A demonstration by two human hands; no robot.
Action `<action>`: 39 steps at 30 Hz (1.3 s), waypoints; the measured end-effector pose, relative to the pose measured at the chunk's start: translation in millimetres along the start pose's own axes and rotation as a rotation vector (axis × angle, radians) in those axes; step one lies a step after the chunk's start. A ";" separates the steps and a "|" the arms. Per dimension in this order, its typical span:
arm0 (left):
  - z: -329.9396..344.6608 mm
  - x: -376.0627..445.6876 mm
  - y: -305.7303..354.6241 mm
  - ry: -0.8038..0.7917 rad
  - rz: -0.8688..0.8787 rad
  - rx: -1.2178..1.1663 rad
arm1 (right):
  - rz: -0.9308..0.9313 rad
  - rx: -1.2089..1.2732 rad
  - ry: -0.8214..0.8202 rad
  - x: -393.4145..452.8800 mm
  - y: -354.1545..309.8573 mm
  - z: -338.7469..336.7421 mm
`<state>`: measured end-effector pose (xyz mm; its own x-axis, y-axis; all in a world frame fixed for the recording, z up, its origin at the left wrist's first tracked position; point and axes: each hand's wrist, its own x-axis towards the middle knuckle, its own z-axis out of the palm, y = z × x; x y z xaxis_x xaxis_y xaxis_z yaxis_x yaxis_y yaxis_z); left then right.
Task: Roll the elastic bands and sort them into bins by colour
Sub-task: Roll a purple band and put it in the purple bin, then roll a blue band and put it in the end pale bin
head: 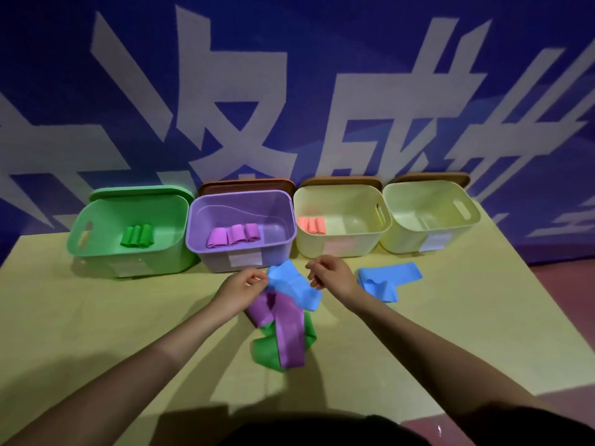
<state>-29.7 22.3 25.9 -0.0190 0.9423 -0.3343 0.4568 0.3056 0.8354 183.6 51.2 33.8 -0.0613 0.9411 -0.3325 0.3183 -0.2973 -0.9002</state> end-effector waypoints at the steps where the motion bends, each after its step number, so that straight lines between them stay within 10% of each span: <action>1: 6.8 -1.3 -7.2 -0.022 -0.034 -0.008 | 0.034 -0.003 -0.014 -6.5 9.7 1.2; 18: 66.9 28.3 -55.5 0.179 -0.110 0.167 | 0.282 -0.422 0.154 5.7 83.1 26.5; 26: 72.3 46.9 -68.4 0.077 -0.224 0.218 | 0.227 -0.832 -0.116 34.5 84.4 28.1; 39: 50.3 55.4 -70.8 -0.012 -0.232 0.526 | 0.208 0.008 -0.006 22.8 41.8 -34.8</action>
<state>-18.4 46.0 -73.7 -0.1629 0.8559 -0.4907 0.8230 0.3923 0.4109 228.4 65.8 -1.6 -0.0012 0.8585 -0.5128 0.3171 -0.4860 -0.8144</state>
